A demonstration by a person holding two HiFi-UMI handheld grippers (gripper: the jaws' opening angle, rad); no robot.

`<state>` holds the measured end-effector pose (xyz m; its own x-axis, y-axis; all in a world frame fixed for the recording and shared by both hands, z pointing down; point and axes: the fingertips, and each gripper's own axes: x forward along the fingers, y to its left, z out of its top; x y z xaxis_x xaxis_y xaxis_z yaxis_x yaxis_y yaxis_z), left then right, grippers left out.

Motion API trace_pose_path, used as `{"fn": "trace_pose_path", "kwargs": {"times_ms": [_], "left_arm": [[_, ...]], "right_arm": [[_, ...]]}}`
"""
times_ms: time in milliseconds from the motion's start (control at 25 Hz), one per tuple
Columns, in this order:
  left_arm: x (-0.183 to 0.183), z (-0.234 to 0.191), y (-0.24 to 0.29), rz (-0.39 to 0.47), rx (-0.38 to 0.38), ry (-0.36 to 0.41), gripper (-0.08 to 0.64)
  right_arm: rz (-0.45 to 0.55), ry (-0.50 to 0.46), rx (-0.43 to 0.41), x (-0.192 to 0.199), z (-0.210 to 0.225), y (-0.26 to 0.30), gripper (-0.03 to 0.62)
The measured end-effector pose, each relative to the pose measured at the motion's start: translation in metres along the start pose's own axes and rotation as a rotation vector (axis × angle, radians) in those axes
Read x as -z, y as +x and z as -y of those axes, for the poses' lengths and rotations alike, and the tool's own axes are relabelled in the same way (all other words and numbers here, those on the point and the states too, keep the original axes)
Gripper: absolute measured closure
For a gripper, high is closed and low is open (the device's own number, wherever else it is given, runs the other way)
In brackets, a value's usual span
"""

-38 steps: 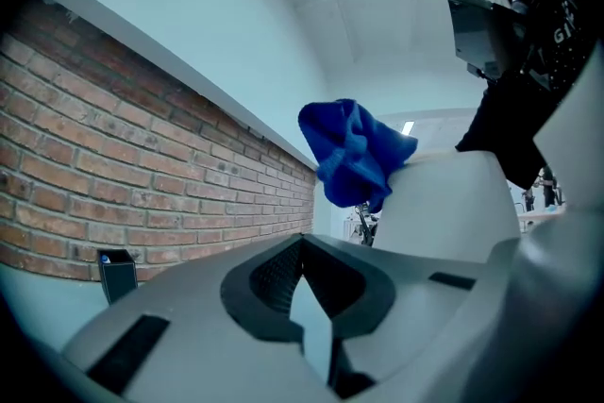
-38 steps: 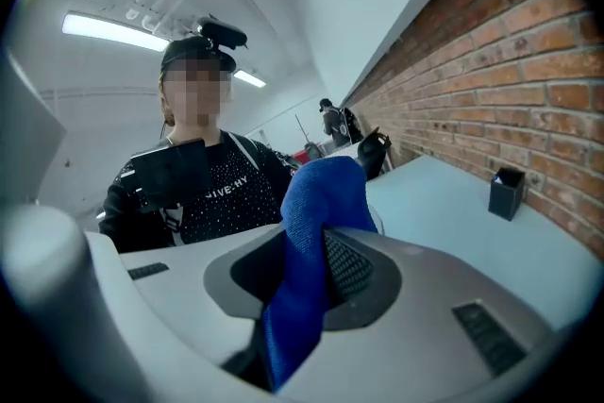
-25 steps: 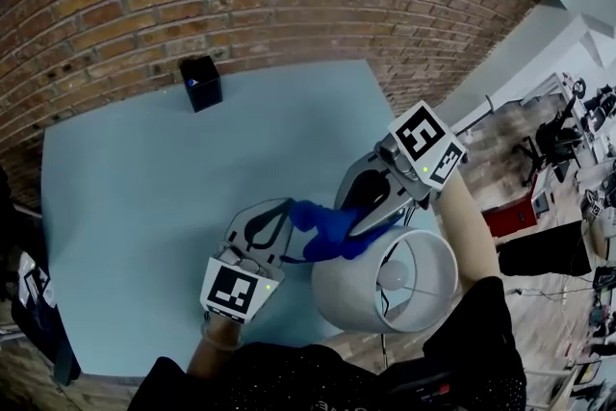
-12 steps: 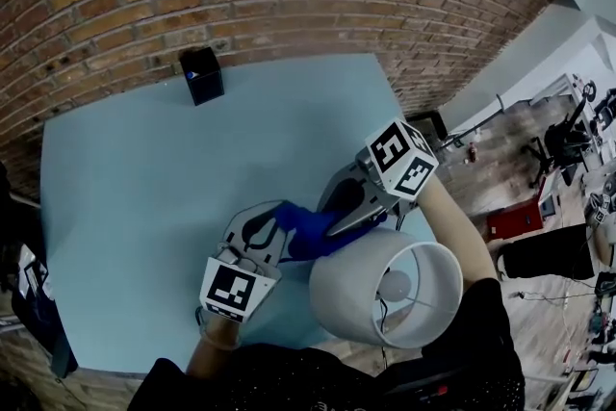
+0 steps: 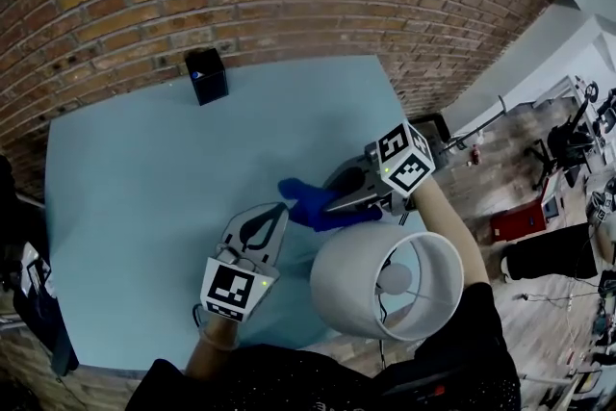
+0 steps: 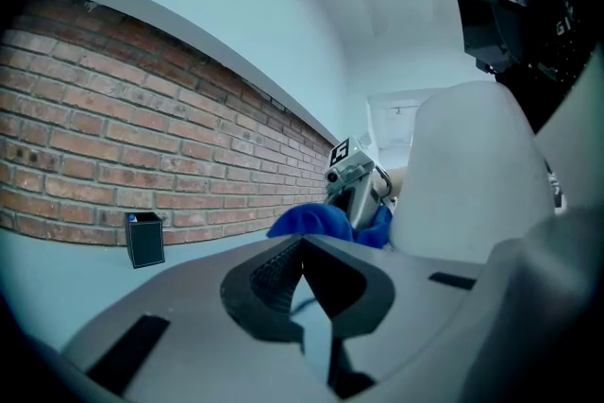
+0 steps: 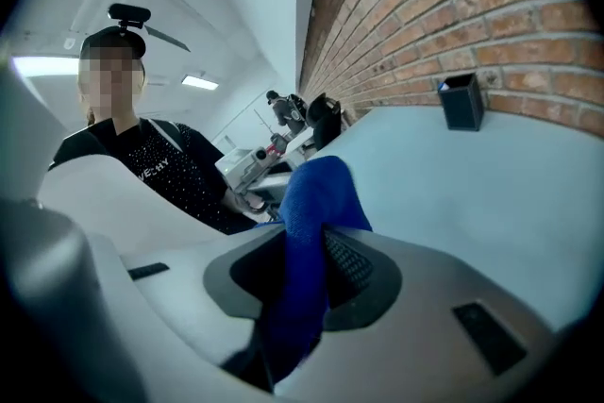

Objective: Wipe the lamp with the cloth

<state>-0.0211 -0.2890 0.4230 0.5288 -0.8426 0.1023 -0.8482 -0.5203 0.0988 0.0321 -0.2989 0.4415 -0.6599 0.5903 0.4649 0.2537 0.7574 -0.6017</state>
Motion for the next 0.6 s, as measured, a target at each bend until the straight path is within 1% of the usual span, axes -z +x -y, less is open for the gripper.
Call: {"fn": "trace_pose_path", "kwargs": {"times_ms": [80,160,240,360,480,600], "left_arm": [[-0.005,0.0,-0.003,0.014,0.002,-0.006,0.551],[-0.01,0.001,-0.007,0.024,0.006,-0.008,0.551],[-0.02,0.005,-0.01,0.053,0.017,-0.006,0.551],[-0.037,0.017,-0.016,0.098,0.047,-0.007,0.551],[-0.05,0.03,-0.025,0.125,0.09,-0.017,0.551],[-0.06,0.047,-0.044,0.133,0.119,-0.009,0.551]], "right_arm": [[0.08,-0.006,0.073,-0.021,-0.007,-0.025,0.497],[0.158,-0.015,0.162,-0.043,-0.026,-0.056,0.497],[0.217,-0.027,0.27,-0.062,-0.056,-0.087,0.497],[0.304,-0.034,0.426,-0.084,-0.114,-0.123,0.497],[0.404,-0.01,0.569,-0.099,-0.169,-0.135,0.497],[0.444,0.008,0.696,-0.104,-0.206,-0.129,0.497]]}}
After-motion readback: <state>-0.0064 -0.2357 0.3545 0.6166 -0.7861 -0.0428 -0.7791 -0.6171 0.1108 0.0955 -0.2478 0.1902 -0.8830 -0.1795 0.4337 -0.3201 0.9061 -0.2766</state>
